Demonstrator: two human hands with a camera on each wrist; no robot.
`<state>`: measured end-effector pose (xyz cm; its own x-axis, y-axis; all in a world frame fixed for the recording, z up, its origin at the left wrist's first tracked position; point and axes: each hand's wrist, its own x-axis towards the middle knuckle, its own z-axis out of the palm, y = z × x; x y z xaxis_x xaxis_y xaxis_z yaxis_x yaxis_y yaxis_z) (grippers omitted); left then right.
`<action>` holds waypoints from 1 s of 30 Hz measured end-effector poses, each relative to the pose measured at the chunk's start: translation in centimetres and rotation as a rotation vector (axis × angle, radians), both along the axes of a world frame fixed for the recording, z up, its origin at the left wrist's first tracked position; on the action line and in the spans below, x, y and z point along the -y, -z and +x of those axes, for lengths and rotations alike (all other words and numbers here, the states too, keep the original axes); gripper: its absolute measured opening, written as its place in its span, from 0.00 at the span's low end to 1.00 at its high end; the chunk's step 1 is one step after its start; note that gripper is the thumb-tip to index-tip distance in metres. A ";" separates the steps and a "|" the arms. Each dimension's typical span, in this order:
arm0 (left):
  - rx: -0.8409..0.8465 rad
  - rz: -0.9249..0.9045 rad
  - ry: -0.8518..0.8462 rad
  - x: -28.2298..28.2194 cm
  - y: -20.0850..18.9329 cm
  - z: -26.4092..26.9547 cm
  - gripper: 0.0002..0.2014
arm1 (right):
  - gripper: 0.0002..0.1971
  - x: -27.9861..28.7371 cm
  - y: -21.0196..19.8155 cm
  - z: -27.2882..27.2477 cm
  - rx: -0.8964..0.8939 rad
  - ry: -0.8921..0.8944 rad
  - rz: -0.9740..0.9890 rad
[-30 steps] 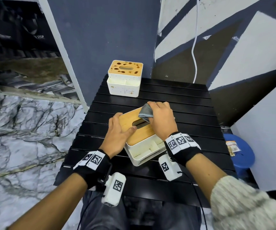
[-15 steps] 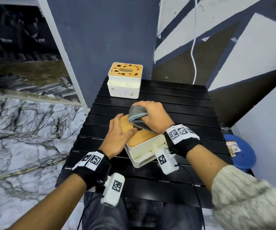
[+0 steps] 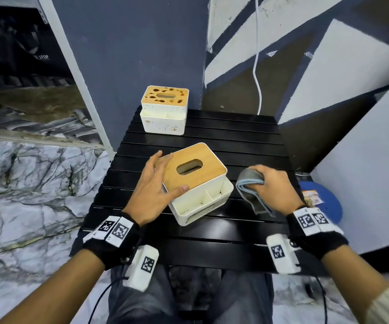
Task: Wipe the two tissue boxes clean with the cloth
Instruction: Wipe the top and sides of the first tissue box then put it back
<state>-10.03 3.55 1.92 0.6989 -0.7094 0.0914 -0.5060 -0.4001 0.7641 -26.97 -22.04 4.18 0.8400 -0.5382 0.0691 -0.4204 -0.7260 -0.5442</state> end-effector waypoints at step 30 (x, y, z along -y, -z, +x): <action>0.351 0.333 0.110 0.4 1.3 -3.0 0.59 | 0.49 -3.3 0.7 4.4 -0.152 -0.439 -0.009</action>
